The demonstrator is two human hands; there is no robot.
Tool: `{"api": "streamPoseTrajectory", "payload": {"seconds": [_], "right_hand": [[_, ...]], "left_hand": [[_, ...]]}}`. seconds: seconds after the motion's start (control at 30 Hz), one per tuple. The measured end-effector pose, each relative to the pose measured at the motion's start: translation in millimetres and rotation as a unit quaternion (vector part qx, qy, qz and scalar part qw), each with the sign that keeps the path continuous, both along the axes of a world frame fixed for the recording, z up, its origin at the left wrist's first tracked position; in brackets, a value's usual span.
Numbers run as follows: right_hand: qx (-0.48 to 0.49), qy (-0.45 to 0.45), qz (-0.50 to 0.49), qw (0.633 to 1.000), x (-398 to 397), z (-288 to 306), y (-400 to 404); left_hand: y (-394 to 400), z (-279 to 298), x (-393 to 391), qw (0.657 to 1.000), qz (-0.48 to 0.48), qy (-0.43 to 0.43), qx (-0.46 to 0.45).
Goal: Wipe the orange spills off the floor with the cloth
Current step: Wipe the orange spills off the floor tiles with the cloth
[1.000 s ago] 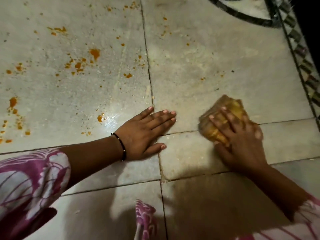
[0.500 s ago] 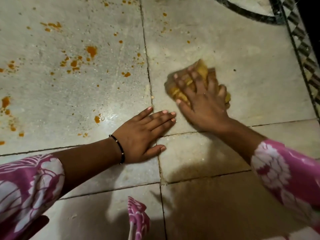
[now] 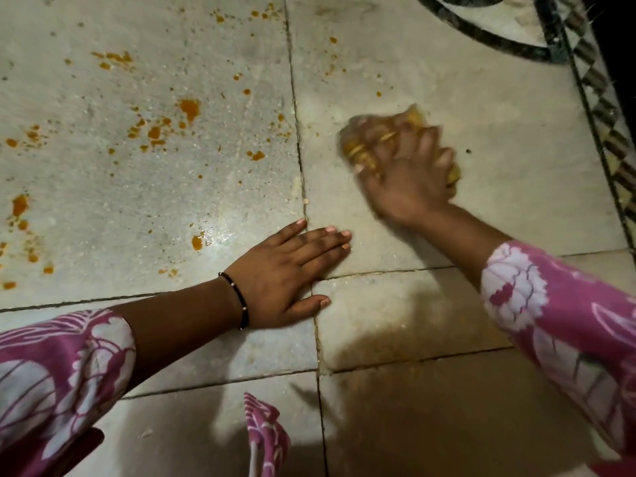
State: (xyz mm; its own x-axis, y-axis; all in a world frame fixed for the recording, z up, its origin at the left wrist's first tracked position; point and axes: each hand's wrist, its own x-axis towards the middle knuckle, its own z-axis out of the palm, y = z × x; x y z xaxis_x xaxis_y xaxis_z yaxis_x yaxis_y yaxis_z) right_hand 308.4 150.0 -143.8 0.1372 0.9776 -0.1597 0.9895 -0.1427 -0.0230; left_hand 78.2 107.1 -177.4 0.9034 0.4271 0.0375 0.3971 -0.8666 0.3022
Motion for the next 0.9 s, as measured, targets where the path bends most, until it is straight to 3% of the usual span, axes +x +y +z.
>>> {"api": "streamPoseTrajectory", "payload": {"seconds": [0.07,0.13,0.27,0.43,0.5,0.57,0.63,0.7,0.8,0.9], "right_hand": [[-0.008,0.01,0.085,0.996,-23,-1,-34],[-0.003,0.008,0.091,0.996,-18,-2,-72],[0.009,-0.036,-0.03,0.999,44,3,-101],[0.043,-0.028,-0.174,0.983,67,-1,-15],[0.021,-0.032,-0.145,0.989,44,0,6],[0.015,-0.033,-0.033,0.999,14,0,1],[0.005,-0.024,0.082,0.996,-4,0,-27],[-0.014,-0.016,0.131,0.991,7,-2,-64],[-0.013,-0.049,0.079,0.996,58,2,-92],[0.012,-0.089,-0.034,0.995,102,4,-57]], "left_hand": [[0,-1,0,1.0,0.0,-0.003,0.012],[0,-2,-1,1.0,-0.003,-0.002,0.014],[1,-4,0,1.0,-0.008,-0.015,0.011],[2,-2,0,1.0,-0.006,-0.017,0.001],[2,-1,0,1.0,-0.006,-0.017,-0.006],[2,0,0,1.0,-0.003,-0.021,-0.007],[2,-2,-1,1.0,-0.005,-0.023,0.0],[2,-4,-1,1.0,-0.009,-0.022,0.003],[3,-6,-2,1.0,-0.006,-0.029,0.006],[3,-4,-1,1.0,-0.005,-0.026,0.001]]}}
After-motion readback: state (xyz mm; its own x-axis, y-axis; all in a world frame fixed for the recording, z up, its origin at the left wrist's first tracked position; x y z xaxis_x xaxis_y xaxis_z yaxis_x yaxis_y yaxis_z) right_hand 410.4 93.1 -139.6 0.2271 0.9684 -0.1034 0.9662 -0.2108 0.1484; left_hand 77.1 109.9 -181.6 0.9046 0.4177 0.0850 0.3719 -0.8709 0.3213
